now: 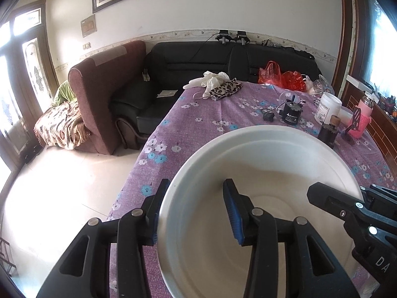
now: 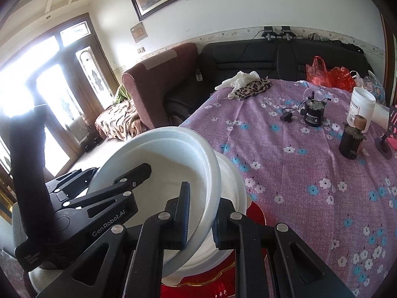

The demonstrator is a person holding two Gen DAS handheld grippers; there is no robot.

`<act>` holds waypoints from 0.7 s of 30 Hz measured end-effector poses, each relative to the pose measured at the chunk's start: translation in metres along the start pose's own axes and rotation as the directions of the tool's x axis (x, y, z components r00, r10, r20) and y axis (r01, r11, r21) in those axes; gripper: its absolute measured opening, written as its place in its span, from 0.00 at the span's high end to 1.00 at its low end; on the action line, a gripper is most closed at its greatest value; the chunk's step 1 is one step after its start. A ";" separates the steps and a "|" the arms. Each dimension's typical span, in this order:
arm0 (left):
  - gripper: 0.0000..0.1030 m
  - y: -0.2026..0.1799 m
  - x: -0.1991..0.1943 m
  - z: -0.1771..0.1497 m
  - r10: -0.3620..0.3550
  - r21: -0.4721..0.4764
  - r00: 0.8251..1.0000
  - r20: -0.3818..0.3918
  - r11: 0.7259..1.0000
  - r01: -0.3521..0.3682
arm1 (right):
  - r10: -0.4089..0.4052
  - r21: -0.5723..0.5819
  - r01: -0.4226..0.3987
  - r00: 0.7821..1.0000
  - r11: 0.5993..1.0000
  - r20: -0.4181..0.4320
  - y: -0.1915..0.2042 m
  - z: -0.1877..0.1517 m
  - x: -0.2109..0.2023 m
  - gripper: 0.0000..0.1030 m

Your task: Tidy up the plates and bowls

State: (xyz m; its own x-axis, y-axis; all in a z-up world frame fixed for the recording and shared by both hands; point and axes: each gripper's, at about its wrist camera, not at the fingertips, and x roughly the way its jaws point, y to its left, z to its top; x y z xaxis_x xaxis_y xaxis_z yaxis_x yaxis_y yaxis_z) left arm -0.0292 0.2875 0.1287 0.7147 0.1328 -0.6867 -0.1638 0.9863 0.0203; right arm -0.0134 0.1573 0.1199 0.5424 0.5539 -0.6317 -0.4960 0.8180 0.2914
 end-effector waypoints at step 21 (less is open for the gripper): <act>0.36 0.018 -0.002 -0.005 -0.060 -0.101 0.998 0.001 0.993 0.060 | -0.005 0.067 -0.001 0.996 0.998 0.091 -0.012 0.005 -0.012 0.31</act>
State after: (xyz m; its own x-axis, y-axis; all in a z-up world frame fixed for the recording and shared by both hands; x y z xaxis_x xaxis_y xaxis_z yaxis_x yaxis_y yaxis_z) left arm -0.0370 0.3047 0.1267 0.7240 0.0735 -0.6858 -0.1888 0.9775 -0.0946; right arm -0.0107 0.1419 0.1280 0.6044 0.5612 -0.5655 -0.4497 0.8262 0.3393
